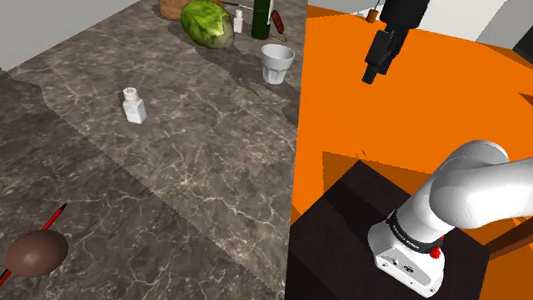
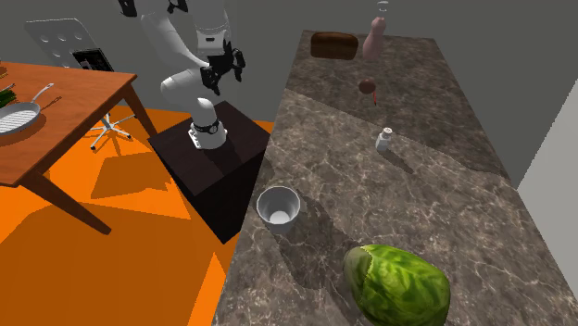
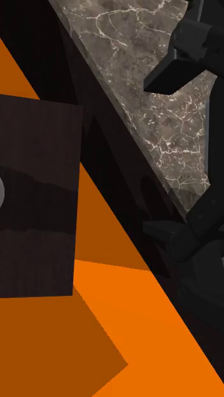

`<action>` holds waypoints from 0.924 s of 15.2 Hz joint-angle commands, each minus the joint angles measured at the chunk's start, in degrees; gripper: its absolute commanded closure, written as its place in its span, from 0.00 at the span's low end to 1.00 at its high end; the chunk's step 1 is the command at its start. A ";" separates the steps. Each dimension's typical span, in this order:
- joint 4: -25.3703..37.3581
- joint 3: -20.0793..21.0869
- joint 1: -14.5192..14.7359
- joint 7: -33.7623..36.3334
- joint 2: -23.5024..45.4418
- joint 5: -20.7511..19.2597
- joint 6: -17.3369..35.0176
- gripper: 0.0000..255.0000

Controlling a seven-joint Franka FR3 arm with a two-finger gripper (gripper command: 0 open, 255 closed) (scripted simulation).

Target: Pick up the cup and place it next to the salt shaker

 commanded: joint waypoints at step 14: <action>6.24 1.26 -1.28 -1.09 22.82 -5.63 21.56 0.00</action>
